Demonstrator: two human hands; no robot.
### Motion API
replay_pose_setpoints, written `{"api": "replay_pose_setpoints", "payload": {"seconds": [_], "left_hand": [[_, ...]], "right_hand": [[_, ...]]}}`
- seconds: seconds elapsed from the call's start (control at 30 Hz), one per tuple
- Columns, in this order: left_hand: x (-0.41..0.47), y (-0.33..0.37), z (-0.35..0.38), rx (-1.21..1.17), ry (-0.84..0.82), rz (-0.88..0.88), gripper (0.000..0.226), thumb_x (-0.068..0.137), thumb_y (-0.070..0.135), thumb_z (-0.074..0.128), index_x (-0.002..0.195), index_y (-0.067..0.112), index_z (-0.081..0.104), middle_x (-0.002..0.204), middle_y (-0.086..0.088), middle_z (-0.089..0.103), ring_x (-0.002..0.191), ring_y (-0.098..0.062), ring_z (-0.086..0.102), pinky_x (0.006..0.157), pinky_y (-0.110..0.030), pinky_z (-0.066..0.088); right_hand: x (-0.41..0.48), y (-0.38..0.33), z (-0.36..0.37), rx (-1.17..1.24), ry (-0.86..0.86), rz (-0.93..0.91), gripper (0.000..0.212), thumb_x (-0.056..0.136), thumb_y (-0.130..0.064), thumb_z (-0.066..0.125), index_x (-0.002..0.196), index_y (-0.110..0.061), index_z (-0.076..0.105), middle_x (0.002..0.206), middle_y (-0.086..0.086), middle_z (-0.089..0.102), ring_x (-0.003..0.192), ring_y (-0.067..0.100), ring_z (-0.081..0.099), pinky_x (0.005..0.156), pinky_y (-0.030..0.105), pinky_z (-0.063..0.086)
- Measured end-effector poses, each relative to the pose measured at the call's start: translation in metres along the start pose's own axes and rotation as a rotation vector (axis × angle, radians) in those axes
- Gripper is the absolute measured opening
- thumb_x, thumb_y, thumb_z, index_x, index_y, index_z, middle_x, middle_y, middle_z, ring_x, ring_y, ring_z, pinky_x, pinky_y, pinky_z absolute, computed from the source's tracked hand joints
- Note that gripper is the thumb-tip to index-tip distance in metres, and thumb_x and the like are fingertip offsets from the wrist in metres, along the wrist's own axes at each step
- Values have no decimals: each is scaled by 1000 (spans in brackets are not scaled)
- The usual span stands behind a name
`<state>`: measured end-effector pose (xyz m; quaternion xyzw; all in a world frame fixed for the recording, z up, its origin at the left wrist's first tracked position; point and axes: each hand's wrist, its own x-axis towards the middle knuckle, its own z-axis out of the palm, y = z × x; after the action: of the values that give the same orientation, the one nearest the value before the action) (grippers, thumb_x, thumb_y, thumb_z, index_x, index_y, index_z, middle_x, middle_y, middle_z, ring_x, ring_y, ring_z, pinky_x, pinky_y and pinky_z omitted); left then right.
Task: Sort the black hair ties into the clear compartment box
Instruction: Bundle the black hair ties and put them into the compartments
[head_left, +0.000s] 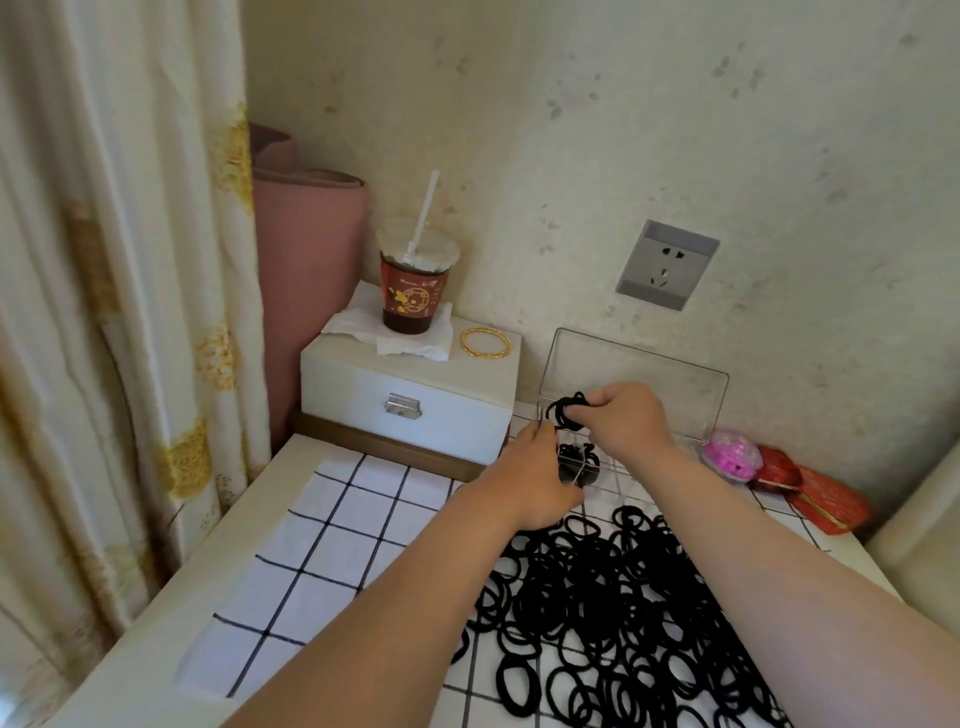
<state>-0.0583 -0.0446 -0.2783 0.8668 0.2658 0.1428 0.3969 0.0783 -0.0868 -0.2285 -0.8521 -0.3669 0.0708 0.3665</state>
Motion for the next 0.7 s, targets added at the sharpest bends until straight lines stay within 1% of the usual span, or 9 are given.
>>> {"api": "replay_pose_setpoints", "payload": {"seconds": [0.1,0.17,0.27,0.33,0.43,0.53,0.6,0.67,0.7], "left_hand": [[0,-1,-3,-25,-9,10,58,81,37,67,132,15,46,128,-3,46,113,-22,52,99,-42,47],[-1,-1,-4,-28,-15,27,48,85,34,66,128,15,52,128,-2,45,111,-22,52,99,-40,47],[-2,-2,-4,-16,-7,53,43,85,32,66,123,16,56,127,-2,44,109,-22,53,98,-41,48],[-2,-3,-3,4,4,63,44,84,32,65,124,16,56,127,-3,44,110,-23,53,98,-42,48],[-1,-4,-3,61,17,62,45,85,30,63,126,14,55,134,-2,42,116,-23,50,100,-43,47],[-2,-4,-2,96,10,45,46,85,30,62,127,14,55,137,-1,40,118,-23,49,100,-43,47],[-2,-3,-2,113,6,42,45,86,32,62,127,14,57,137,-1,40,119,-23,49,101,-44,47],[-3,-2,-4,119,6,44,45,86,34,61,127,14,57,137,-1,41,119,-23,49,101,-43,46],[-3,-1,-4,115,7,48,44,86,34,61,125,14,57,135,-2,43,118,-23,50,100,-43,47]], "right_hand": [[4,1,9,-250,-7,-75,15,83,-28,74,73,-16,75,65,2,67,61,18,60,49,27,41],[7,1,16,-483,-32,-118,14,86,-28,69,78,-18,74,73,0,66,66,17,58,49,23,37],[11,0,25,-790,-110,-156,18,88,-18,59,98,-13,73,102,8,62,96,24,55,69,29,47],[12,-4,27,-907,-168,-175,24,90,-15,57,111,-10,67,118,12,55,115,28,48,86,35,46],[18,-5,22,-914,-323,-199,30,92,-17,55,120,-14,65,126,15,48,122,32,41,96,39,43],[23,1,7,-821,-443,-168,39,94,-20,49,131,-20,61,138,17,50,128,35,41,107,42,40],[18,3,-4,-700,-406,-192,49,90,-11,51,139,-17,55,144,12,46,135,32,39,112,43,36],[7,2,-11,-650,-332,-298,47,88,-11,51,133,-18,62,139,5,51,131,27,44,110,41,37],[0,1,-12,-658,-326,-357,41,87,-17,48,124,-20,67,133,1,57,126,25,47,106,40,38]]}}
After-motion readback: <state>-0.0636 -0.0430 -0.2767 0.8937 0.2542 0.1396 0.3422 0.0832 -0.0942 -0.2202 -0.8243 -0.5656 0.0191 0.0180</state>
